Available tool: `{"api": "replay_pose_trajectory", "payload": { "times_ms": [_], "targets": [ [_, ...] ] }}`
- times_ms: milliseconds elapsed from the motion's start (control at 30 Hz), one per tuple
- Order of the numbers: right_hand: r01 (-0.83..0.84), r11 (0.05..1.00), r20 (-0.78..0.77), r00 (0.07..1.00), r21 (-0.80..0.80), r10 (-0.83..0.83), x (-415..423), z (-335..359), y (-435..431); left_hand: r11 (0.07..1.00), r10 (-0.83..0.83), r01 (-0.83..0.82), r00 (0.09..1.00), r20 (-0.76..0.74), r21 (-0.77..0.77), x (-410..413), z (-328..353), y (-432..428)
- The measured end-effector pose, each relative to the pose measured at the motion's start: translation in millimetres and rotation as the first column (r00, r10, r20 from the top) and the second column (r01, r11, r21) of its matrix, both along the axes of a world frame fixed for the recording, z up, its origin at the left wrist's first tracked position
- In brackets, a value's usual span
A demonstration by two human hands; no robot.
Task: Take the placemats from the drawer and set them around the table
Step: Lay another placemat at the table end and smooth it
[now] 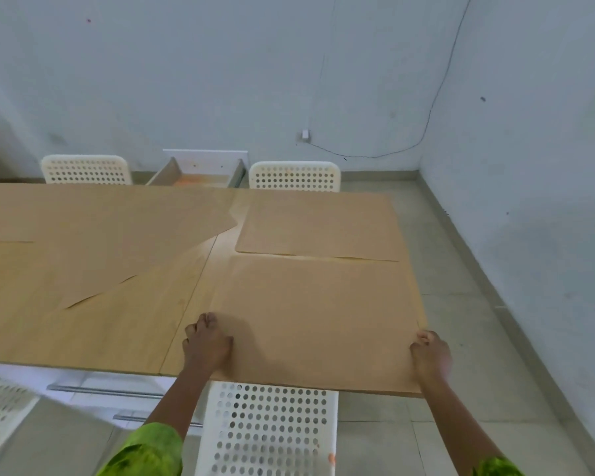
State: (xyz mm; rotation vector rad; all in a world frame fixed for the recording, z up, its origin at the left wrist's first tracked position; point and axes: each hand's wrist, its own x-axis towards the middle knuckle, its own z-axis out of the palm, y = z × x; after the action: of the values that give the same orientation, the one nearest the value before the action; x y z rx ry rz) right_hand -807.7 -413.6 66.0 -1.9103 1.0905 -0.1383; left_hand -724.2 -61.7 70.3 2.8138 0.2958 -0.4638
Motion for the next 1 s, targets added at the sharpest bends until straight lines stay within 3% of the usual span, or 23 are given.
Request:
{"api": "replay_pose_trajectory", "payload": {
  "times_ms": [333,1000],
  "targets": [
    [-0.078,0.959,-0.193,0.981,-0.274,0.024,14.1,-7.0,18.2,0.982,-0.151,0.151,0.989,-0.011,0.11,9.4,-4.6,7.1],
    [-0.039,0.941,-0.259,0.964,-0.337,-0.053,12.8,-7.8,15.9,0.969,-0.205,0.203,0.979,0.003,0.139,5.6,-9.8,4.9]
  ]
}}
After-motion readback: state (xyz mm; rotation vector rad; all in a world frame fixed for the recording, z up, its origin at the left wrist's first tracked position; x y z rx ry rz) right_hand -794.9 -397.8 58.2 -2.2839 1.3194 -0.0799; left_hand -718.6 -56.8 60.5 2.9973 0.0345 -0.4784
